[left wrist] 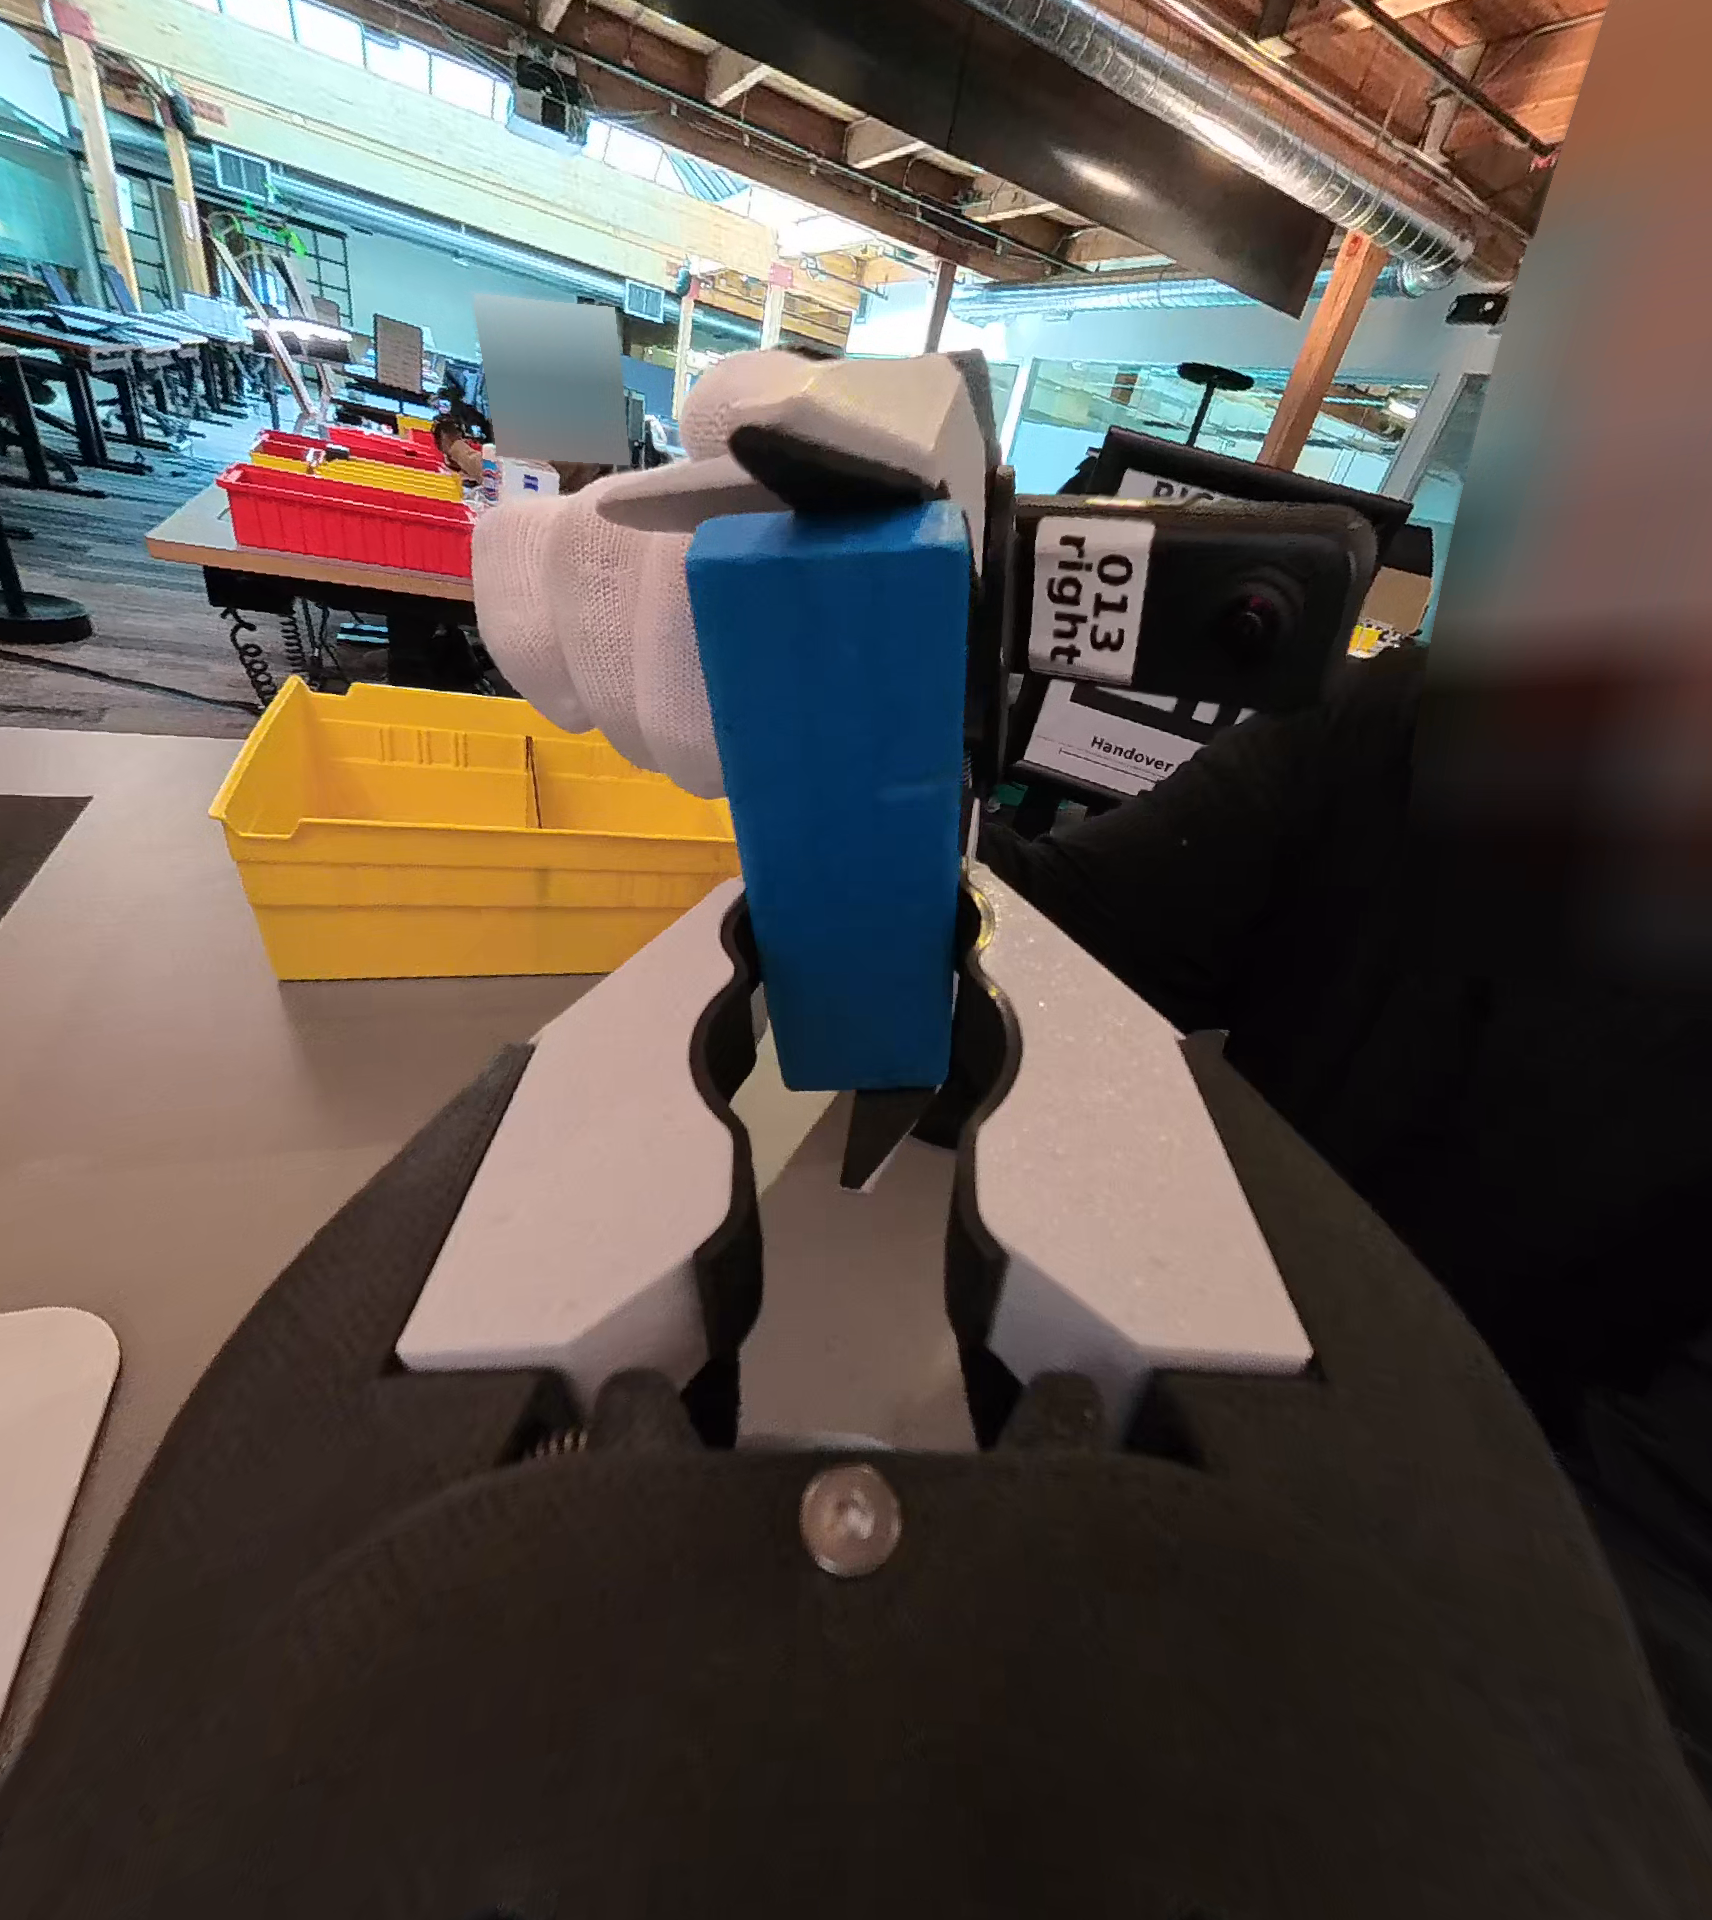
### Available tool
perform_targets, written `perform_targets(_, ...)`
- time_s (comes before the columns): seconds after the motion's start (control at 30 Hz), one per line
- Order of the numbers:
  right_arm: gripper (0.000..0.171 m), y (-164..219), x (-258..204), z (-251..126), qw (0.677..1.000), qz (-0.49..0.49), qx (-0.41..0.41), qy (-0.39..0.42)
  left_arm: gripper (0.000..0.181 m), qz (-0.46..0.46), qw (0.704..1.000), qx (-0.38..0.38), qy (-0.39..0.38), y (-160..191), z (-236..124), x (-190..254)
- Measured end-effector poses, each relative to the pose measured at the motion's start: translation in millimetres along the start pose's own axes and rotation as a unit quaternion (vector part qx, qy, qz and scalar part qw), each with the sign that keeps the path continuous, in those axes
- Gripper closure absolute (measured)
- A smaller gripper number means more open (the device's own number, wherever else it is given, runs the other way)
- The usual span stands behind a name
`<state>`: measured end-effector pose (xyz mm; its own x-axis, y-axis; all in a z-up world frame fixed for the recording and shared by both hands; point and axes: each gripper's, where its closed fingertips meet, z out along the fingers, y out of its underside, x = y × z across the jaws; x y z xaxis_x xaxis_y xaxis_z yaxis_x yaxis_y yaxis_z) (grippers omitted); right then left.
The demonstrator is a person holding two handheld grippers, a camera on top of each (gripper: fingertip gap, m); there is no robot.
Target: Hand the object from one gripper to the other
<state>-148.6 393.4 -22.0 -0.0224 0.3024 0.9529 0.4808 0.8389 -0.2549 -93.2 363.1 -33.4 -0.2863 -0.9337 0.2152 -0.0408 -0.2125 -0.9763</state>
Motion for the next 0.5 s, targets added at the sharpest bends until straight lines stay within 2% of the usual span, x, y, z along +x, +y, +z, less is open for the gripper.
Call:
perform_targets(0.2, 0.065, 3.5, 4.8, -2.8, 1.0, 0.009, -0.004, 0.007, 0.146, 0.011, 1.0, 0.01, -0.02, -7.1, 1.5, -3.3)
perform_targets(0.33, 0.065, 6.2, 11.3, -7.2, 1.0, 0.019, -0.005, 0.017, 0.138, 0.012, 0.998, 0.039, -0.052, -17.8, -6.7, -10.4)
perform_targets(0.4, 0.065, 9.4, 14.1, -9.6, 0.999, 0.022, -0.01, 0.021, 0.127, 0.016, 0.995, 0.049, -0.082, -21.7, -12.2, -17.4)
perform_targets(0.5, 0.066, 18.3, 16.8, -14.1, 0.999, 0.043, -0.021, 0.015, 0.123, 0.056, 0.987, 0.038, -0.145, -28.2, -17.2, -24.4)
